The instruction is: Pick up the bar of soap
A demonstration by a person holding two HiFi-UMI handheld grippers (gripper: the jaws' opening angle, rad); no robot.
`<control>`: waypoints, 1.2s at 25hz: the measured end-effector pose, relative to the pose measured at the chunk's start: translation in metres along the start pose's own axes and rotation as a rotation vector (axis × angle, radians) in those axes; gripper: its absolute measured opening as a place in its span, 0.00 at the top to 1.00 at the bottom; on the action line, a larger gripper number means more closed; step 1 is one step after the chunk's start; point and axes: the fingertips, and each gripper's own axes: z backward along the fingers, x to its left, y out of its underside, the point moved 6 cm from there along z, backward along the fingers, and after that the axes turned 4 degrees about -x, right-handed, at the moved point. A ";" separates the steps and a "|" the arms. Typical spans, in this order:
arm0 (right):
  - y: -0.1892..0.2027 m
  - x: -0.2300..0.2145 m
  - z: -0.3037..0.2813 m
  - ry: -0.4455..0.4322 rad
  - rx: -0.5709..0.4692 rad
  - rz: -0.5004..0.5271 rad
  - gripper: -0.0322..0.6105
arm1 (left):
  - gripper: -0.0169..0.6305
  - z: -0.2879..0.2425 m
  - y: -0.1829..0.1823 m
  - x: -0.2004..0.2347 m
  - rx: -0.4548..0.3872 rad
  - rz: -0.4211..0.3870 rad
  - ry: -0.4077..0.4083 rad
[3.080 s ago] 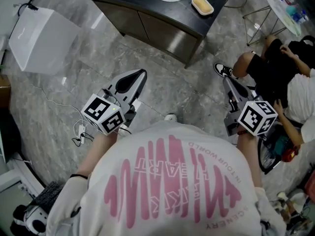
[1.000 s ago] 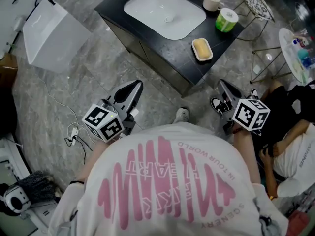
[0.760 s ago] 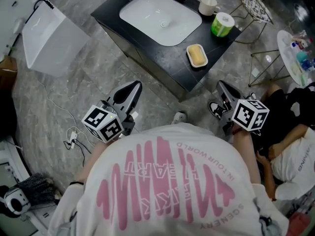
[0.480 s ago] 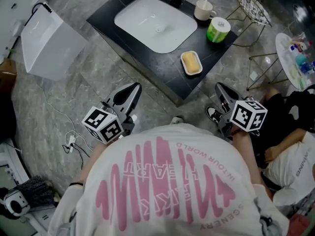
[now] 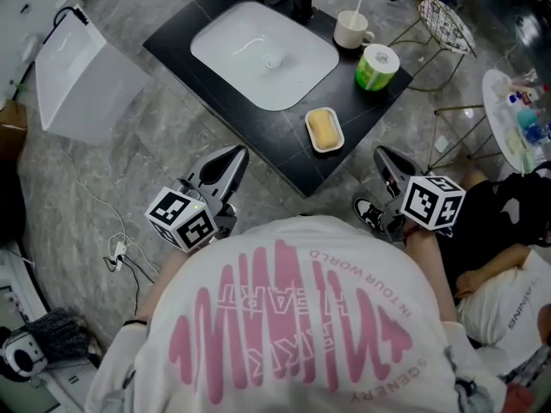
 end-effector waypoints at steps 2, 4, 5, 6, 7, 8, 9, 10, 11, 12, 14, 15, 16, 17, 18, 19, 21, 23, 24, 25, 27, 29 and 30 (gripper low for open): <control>-0.003 -0.005 -0.003 -0.001 0.008 -0.001 0.93 | 0.96 -0.006 0.001 0.003 0.003 0.007 -0.008; -0.006 -0.010 -0.008 0.000 0.010 -0.001 0.93 | 0.96 -0.013 0.001 0.008 0.001 0.010 -0.014; -0.007 -0.013 -0.010 0.002 0.012 -0.002 0.93 | 0.96 -0.015 0.001 0.011 0.002 0.012 -0.018; -0.007 -0.016 -0.011 0.006 0.016 -0.006 0.93 | 0.96 -0.017 0.002 0.012 0.006 0.015 -0.022; -0.005 -0.018 -0.012 0.008 0.021 -0.012 0.93 | 0.96 -0.017 0.004 0.014 0.014 0.019 -0.028; -0.002 -0.020 -0.012 0.010 0.028 -0.020 0.93 | 0.96 -0.017 0.007 0.015 0.023 0.023 -0.035; 0.001 -0.021 -0.013 0.010 0.034 -0.028 0.93 | 0.96 -0.017 0.009 0.017 0.030 0.027 -0.043; 0.003 -0.023 -0.014 0.010 0.039 -0.035 0.93 | 0.96 -0.017 0.009 0.019 0.034 0.031 -0.051; 0.004 -0.026 -0.016 0.010 0.041 -0.041 0.93 | 0.96 -0.018 0.009 0.021 0.034 0.034 -0.058; 0.005 -0.028 -0.019 0.010 0.042 -0.047 0.93 | 0.96 -0.020 0.009 0.023 0.033 0.035 -0.062; 0.006 -0.032 -0.025 0.007 0.045 -0.057 0.93 | 0.96 -0.022 0.008 0.026 0.036 0.031 -0.061; 0.007 -0.033 -0.029 0.006 0.049 -0.062 0.93 | 0.96 -0.022 0.008 0.027 0.042 0.031 -0.062; 0.008 -0.034 -0.032 0.006 0.052 -0.068 0.93 | 0.96 -0.021 0.009 0.028 0.050 0.034 -0.066; 0.009 -0.034 -0.035 0.008 0.052 -0.077 0.93 | 0.96 -0.020 0.010 0.030 0.057 0.041 -0.072; 0.009 -0.034 -0.038 0.011 0.044 -0.090 0.93 | 0.96 -0.018 0.011 0.032 0.065 0.048 -0.078; 0.007 -0.034 -0.040 0.012 0.027 -0.105 0.93 | 0.96 -0.017 0.011 0.035 0.072 0.054 -0.084; 0.000 -0.032 -0.045 0.007 -0.025 -0.123 0.93 | 0.96 -0.017 0.011 0.043 0.081 0.059 -0.088; -0.006 -0.028 -0.050 -0.018 -0.054 -0.119 0.93 | 0.96 -0.022 0.012 0.050 0.088 0.064 -0.079; -0.007 -0.024 -0.052 -0.038 -0.053 -0.110 0.93 | 0.96 -0.025 0.012 0.054 0.095 0.068 -0.067; -0.008 -0.019 -0.053 -0.057 -0.048 -0.094 0.93 | 0.96 -0.029 0.011 0.057 0.103 0.072 -0.053; -0.012 -0.008 -0.060 -0.091 -0.029 -0.049 0.85 | 0.96 -0.039 0.007 0.066 0.116 0.072 -0.025; -0.014 0.004 -0.071 -0.112 0.010 0.004 0.76 | 0.96 -0.050 -0.002 0.075 0.124 0.063 0.003; -0.014 0.009 -0.077 -0.113 0.037 0.036 0.74 | 0.96 -0.055 -0.007 0.080 0.126 0.057 0.019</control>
